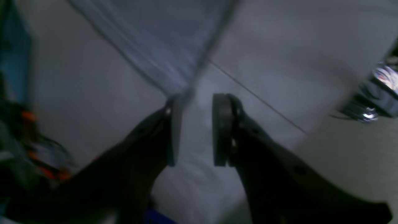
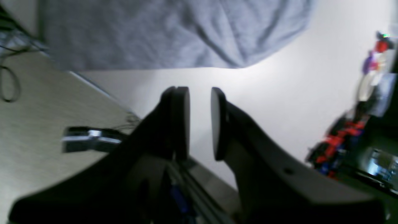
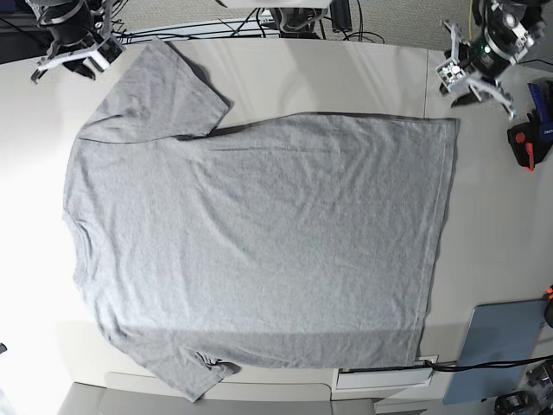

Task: Fold the T-shirt properly
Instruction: 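Move right gripper to collar-side corner, left gripper to hem corner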

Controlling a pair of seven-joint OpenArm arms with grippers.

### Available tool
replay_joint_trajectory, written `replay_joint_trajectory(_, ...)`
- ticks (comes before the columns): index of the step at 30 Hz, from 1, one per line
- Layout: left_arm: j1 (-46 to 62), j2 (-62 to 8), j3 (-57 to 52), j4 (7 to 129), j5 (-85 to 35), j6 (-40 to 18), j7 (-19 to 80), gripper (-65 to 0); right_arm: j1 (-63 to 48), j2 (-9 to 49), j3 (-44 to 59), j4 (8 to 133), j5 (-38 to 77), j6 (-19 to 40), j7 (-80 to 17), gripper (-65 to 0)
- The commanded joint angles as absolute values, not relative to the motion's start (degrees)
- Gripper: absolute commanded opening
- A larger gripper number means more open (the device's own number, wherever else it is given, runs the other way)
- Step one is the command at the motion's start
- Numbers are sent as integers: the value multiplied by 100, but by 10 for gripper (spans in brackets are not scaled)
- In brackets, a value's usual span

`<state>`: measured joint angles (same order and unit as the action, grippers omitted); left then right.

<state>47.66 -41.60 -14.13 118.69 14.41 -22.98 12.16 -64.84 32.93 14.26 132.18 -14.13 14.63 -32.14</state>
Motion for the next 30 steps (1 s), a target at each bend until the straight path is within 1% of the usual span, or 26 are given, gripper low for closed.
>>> replay_joint_trajectory(1, 4692, -4353, -1337, 11922, 1487, -2239, 1162, -469, -6482, 3332, 1474, 13319, -1514, 1391, -3177, -522)
replay_joint_trajectory(5, 4235, -4683, -519, 11705, 2010, -2237, 1173, -463, -6235, 3332, 1472, 13319, -1667, 1398, -3312, -522)
replay_joint_trajectory(7, 3955, -4683, -123, 11594, 2196, -2233, 1345, -437, -6173, 3334, 1474, 13319, -1815, 1400, -3326, -522)
replay_joint_trajectory(9, 3701, -4683, 172, 11509, 2193, -2099, 1420, -405, -6173, 3334, 1474, 13319, -1984, 1400, -3323, -521)
replay_joint_trajectory(10, 3581, -4678, 276, 11458, 2193, -1929, 1420, -398, -6173, 3334, 1474, 13319, -2047, 1400, -3330, -511)
replay_joint_trajectory(11, 3452, -4663, 349, 11393, 2193, -1822, 1426, -394, -6173, 3334, 1474, 13319, -2093, 1400, -3330, -486)
replay_joint_trajectory(14, 3135, -4635, 440, 11107, 2189, -1817, 1420, -394, -6173, 3334, 1474, 13319, -2108, 1398, -3332, -420)
replay_joint_trajectory(15, 3063, -4637, 438, 11017, 2191, -1831, 1417, -394, -6173, 3336, 1474, 13319, -2110, 1398, -3330, -416)
replay_joint_trajectory(18, 2897, -4639, 438, 10803, 2191, -1857, 1415, -394, -6173, 3336, 1474, 13319, -2110, 1398, -3299, -416)
replay_joint_trajectory(22, 2858, -4637, 438, 10665, 2191, -2154, 1247, -394, -6173, 3522, 1474, 13319, -2110, 1389, -3286, -416)
replay_joint_trajectory(30, 2838, -4635, 438, 10285, 2191, -2191, 1028, -394, -6173, 3590, 1474, 13319, -2108, 1389, -3253, -416)
